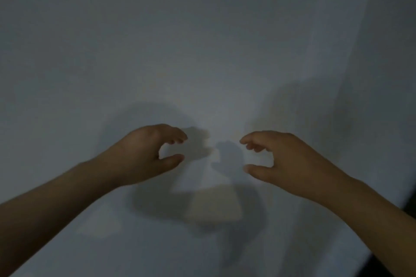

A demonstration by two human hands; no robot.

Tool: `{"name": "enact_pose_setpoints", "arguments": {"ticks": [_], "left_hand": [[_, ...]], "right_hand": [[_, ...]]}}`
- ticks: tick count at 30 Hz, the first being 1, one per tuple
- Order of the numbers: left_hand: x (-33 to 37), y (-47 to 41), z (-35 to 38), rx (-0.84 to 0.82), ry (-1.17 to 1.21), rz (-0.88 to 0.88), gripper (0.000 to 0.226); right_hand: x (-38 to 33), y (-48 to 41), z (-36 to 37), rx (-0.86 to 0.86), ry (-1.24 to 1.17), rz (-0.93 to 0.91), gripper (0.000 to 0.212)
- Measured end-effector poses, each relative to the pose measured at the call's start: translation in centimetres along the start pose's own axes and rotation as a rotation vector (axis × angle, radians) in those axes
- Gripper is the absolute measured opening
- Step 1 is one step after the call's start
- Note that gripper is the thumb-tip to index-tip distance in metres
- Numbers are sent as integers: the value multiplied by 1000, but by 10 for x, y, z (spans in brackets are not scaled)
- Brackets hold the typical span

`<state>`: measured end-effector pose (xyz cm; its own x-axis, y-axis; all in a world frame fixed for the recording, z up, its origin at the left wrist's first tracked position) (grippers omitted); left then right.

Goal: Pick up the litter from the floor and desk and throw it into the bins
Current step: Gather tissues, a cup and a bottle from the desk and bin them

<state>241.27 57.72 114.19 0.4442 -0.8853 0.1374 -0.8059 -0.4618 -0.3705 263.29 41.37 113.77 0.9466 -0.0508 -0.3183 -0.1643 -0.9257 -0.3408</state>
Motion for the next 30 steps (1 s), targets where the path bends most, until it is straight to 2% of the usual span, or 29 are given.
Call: {"name": "enact_pose_setpoints", "arguments": {"ticks": [2, 6, 11, 24, 30], "left_hand": [[0, 17, -49, 82, -63, -2, 53], [-4, 66, -132, 252, -170, -74, 37], [-10, 156, -218, 391, -278, -208, 36], [4, 424, -383, 534, -611, -481, 45], [27, 537, -422, 505, -704, -656, 43]], "right_hand": [[-36, -16, -25, 66, -13, -103, 46], [-109, -41, -55, 187, -69, -277, 42], [-214, -54, -70, 239, -127, -467, 44], [-497, -3, -49, 233, -385, -913, 43], [-609, 33, -17, 177, -543, -1091, 45]]}}
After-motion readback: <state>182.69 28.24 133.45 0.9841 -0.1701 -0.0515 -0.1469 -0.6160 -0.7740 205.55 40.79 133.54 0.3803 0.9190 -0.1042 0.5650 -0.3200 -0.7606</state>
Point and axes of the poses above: each hand's wrist, its own y-axis away from the middle knuckle, its own z-axis out of the palm, x = y × z, the point moved 1 cm from there along -y, towards the middle knuckle
